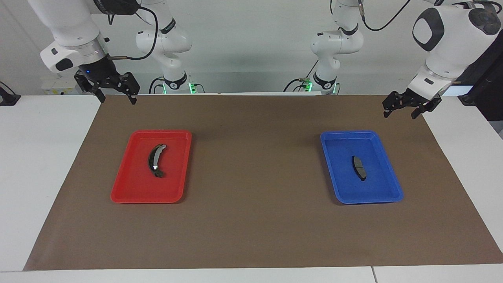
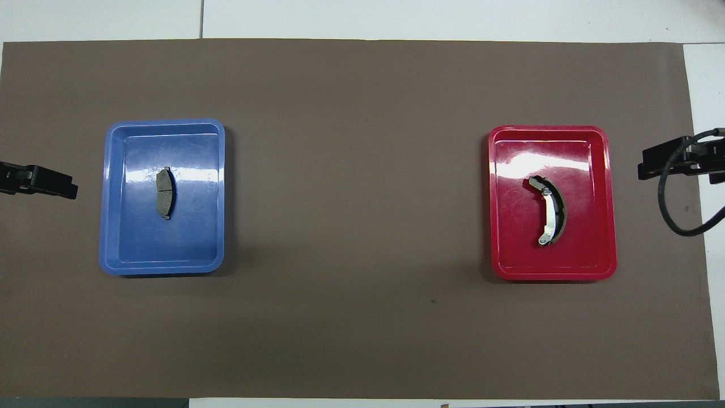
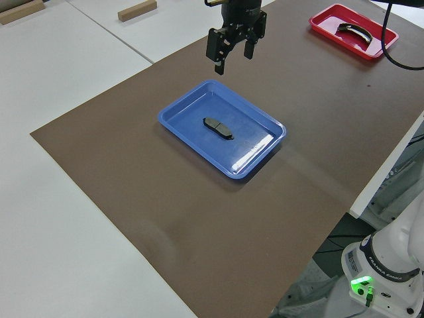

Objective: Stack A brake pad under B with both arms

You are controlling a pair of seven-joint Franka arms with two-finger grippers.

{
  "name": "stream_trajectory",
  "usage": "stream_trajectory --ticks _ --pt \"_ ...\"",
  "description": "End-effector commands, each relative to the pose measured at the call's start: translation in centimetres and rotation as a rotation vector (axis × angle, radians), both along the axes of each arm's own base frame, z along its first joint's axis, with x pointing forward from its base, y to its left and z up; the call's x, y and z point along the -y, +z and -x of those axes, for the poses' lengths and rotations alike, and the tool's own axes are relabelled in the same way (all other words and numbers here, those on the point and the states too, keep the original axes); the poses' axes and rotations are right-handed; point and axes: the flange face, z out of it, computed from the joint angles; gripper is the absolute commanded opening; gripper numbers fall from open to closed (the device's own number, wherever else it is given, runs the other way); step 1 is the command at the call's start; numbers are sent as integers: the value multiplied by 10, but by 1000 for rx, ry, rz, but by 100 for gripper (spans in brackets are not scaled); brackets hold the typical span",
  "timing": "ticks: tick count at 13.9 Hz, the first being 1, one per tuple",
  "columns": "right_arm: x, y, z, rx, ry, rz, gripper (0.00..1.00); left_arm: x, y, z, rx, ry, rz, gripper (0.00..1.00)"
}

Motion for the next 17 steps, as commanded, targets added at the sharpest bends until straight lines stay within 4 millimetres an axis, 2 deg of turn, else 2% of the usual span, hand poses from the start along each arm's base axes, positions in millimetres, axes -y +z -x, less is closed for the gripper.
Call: stream_trajectory --ticks 1,7,13,15,17 --pt "1 1 1 -6 20 -16 99 4 2 6 2 -5 3 100" --pt "1 0 2 -7 11 -18 99 2 1 7 -12 2 3 100" --pt "2 -2 2 -10 14 -18 99 3 3 -2 62 -4 2 100" --pt "2 -5 5 -24 16 -19 99 3 -6 -8 74 -4 2 100" --pt "2 -5 5 -20 17 -19 99 4 -33 -12 99 -5 3 100"
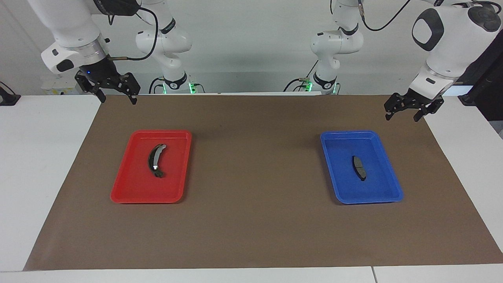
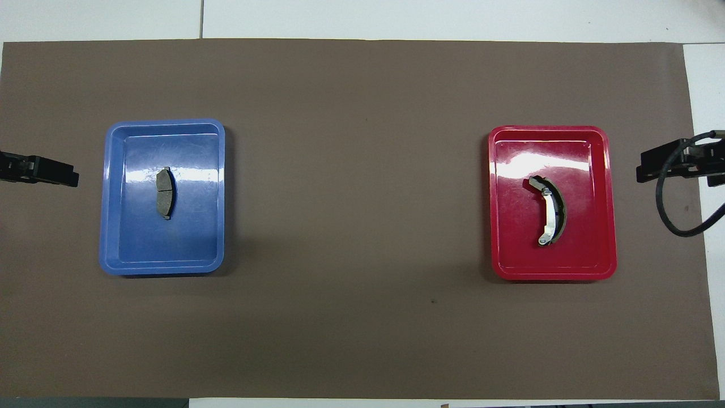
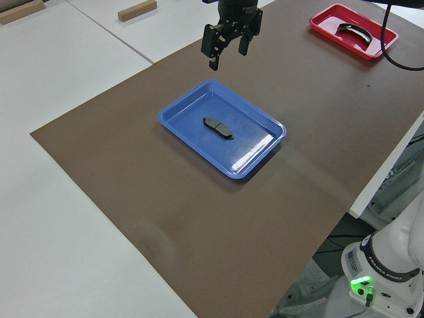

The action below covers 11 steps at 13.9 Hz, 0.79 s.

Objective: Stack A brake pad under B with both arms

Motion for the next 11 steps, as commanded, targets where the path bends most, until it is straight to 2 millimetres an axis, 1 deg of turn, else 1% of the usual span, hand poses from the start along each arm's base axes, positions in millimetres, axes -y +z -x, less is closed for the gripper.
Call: stream_trajectory --ticks 1,2,3,4,5,6,7,8,10,11 --pt "1 -1 3 -1 17 -19 99 4 -42 -2 33 -2 4 100" --pt "1 -3 2 4 21 -19 99 4 -57 -3 42 -3 4 100" --pt "2 -7 4 1 21 -19 99 4 -78 -8 45 -3 3 100" --pt "1 -12 4 10 22 -20 99 4 -94 -14 51 -2 3 100" --pt "1 -23 5 36 24 -20 99 9 -114 -20 56 -3 3 100" --pt "1 -43 13 65 26 -23 99 21 -129 -24 64 -4 4 100" --pt "1 -66 20 86 28 -26 99 23 -147 -27 65 26 5 100" --pt "2 -89 25 94 26 -27 99 31 -167 -27 66 42 7 100" --pt "1 -124 19 73 35 -26 99 35 -193 -21 79 47 10 100" --pt "3 -148 11 48 41 -24 99 35 -203 -18 82 45 10 99"
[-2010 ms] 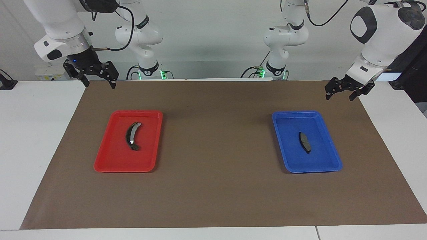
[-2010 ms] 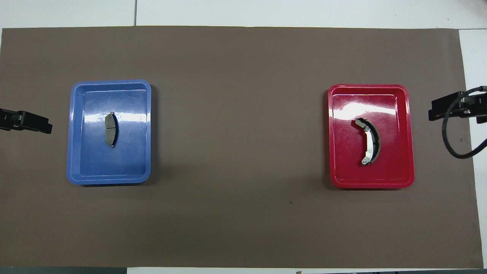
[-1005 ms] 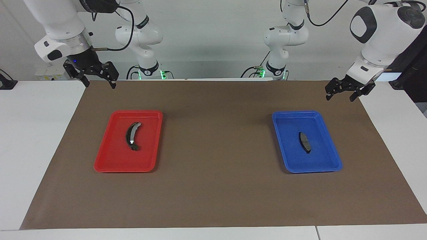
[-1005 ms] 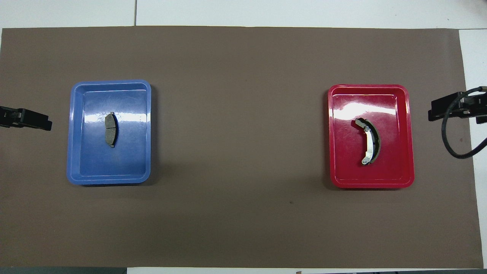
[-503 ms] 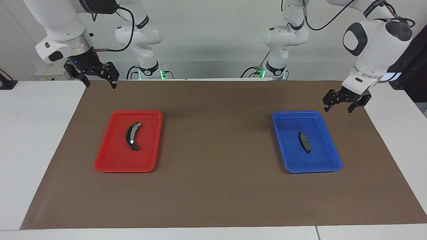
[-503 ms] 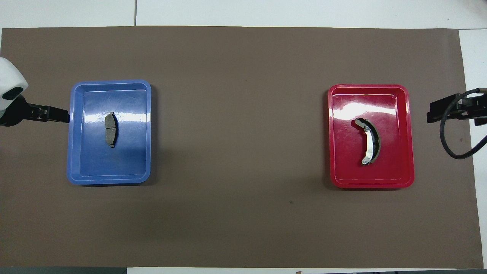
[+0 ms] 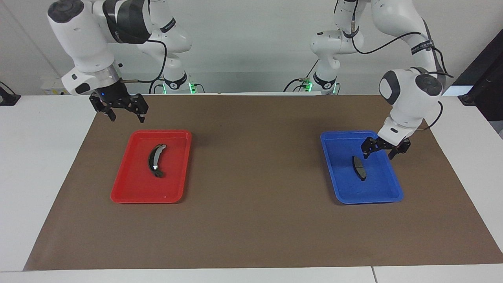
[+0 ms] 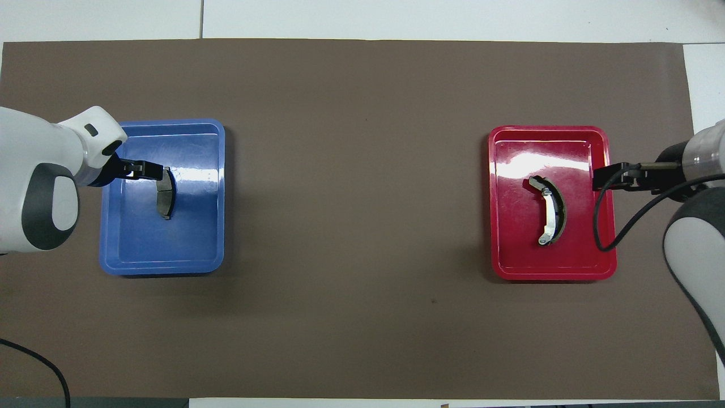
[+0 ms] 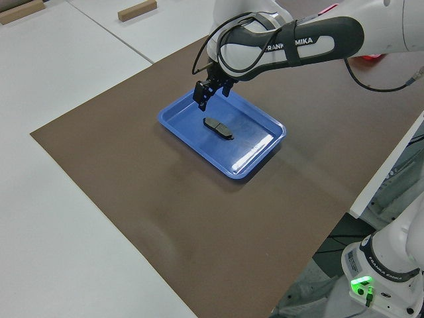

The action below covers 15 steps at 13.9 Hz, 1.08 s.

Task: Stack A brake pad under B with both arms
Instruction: 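Lower both grippers onto the pads in the blue and red trays, then close both grippers on the dark pad and silver pad, lifting them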

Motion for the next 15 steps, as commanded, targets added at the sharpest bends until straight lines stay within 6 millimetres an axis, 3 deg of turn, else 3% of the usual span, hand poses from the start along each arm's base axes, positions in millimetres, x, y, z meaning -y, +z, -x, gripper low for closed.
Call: stream_trajectory --ticks 1,3,5,10,12,13,15 --pt "4 -54 -5 -24 45 -14 99 -1 -29 10 13 16 4 99" --pt "5 -109 -4 4 77 -10 99 -1 -43 10 4 16 3 99" --pt "3 -149 0 46 111 -6 99 0 -62 9 -16 16 2 99" --pt "6 -200 3 28 161 -1 99 3 -82 11 -34 15 2 95" --pt "8 -218 1 16 157 2 99 3 -83 12 -38 54 20 67" --pt "6 -229 0 17 159 2 99 3 -85 14 -46 58 22 47" --pt "5 -230 -1 16 162 2 99 3 -84 16 -58 61 21 17"
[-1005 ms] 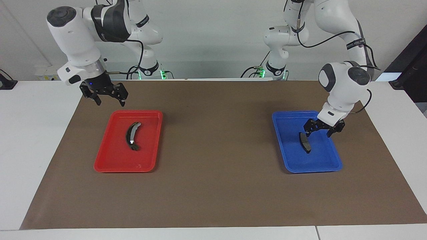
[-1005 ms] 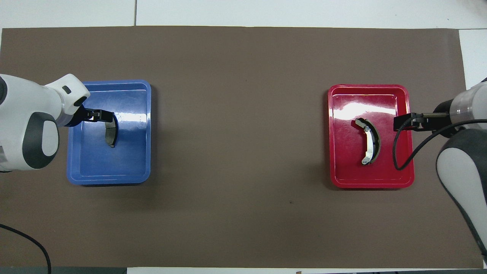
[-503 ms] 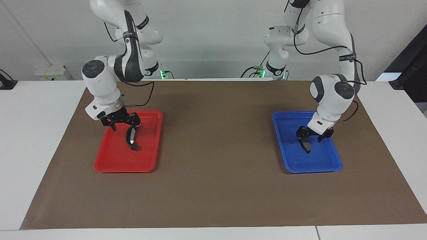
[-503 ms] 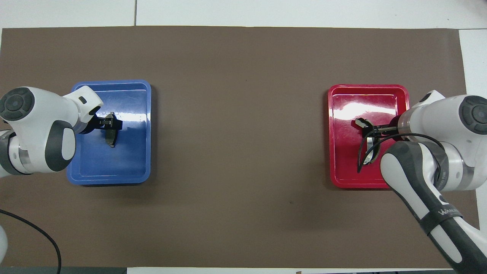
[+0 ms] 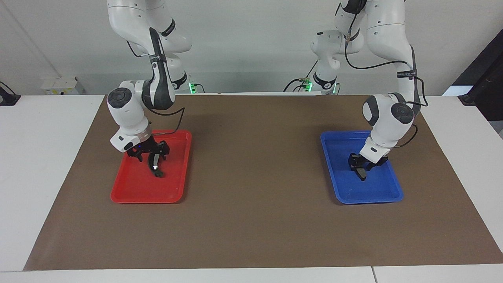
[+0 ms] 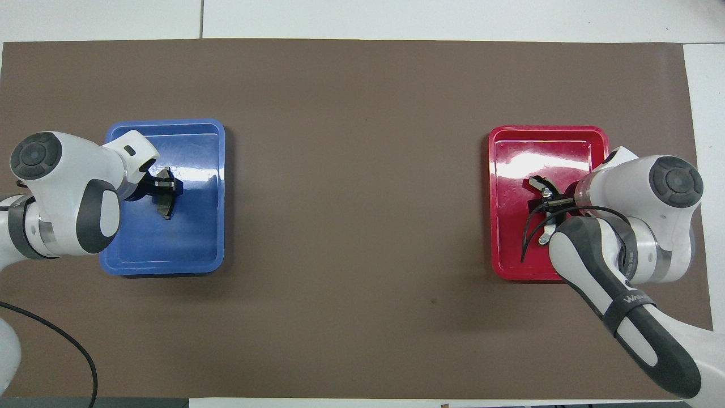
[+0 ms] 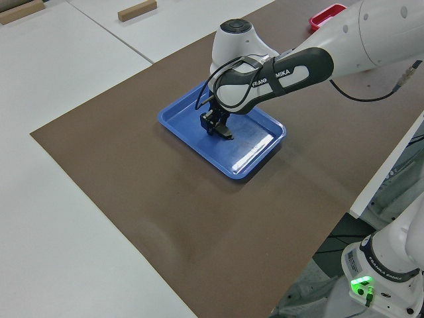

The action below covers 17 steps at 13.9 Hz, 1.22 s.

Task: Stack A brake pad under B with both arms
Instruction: 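Close both grippers on the dark pad and silver pad, lifting them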

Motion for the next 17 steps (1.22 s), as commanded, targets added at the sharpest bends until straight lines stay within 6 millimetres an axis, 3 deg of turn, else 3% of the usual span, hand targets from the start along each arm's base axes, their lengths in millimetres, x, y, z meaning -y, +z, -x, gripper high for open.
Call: stream_trajectory --ticks 1,5,7,10,12,13,14,15,17 --pt "4 -4 0 12 14 -12 99 2 -4 8 -17 18 7 14" --pt "4 -7 0 5 13 -12 95 4 54 8 -8 16 11 9" --pt "3 -10 3 -4 15 -12 90 26 88 5 -18 -16 13 7" --pt "3 -13 7 -14 18 -13 79 86 96 8 5 39 20 7" --pt "3 -13 7 -14 39 -12 57 124 91 14 54 36 36 7" --pt "4 -13 8 -15 45 -12 40 146 83 20 62 39 42 7" --pt "3 -13 8 -17 48 -12 16 164 81 25 73 56 51 7" --pt "3 -12 6 -16 47 -12 2 179 79 30 72 48 53 7" --pt "3 0 -2 -8 44 -12 0 211 68 41 61 14 53 7"
